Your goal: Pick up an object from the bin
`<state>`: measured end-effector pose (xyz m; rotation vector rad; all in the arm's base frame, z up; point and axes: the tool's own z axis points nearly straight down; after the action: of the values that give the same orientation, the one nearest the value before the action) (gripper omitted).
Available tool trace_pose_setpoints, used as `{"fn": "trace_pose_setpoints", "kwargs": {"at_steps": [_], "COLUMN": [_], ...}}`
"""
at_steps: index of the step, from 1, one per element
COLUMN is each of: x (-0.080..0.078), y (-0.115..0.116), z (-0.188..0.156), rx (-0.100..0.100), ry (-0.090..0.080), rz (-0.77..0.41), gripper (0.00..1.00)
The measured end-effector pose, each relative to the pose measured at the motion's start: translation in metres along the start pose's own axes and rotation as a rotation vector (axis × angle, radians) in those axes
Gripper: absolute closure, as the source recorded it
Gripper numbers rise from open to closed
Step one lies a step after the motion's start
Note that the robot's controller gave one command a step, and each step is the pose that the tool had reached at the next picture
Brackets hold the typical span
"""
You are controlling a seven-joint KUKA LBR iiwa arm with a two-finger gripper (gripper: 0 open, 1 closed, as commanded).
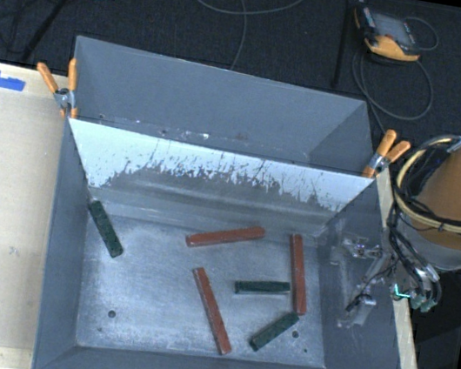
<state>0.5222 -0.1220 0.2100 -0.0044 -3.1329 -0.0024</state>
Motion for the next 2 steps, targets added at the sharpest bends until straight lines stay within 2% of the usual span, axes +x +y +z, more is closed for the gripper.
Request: {"fn": "trace_pose_setpoints", "kwargs": {"at_steps": [1, 2], "x": [0.029, 0.021], "y": [0.041, 0.018], "z": [0.108, 0.099], "rx": [-0.002, 0.002], "ry": [0.002, -0.009], "rz": [-0.069, -0.21], "gripper": [0.0, 0.0]}}
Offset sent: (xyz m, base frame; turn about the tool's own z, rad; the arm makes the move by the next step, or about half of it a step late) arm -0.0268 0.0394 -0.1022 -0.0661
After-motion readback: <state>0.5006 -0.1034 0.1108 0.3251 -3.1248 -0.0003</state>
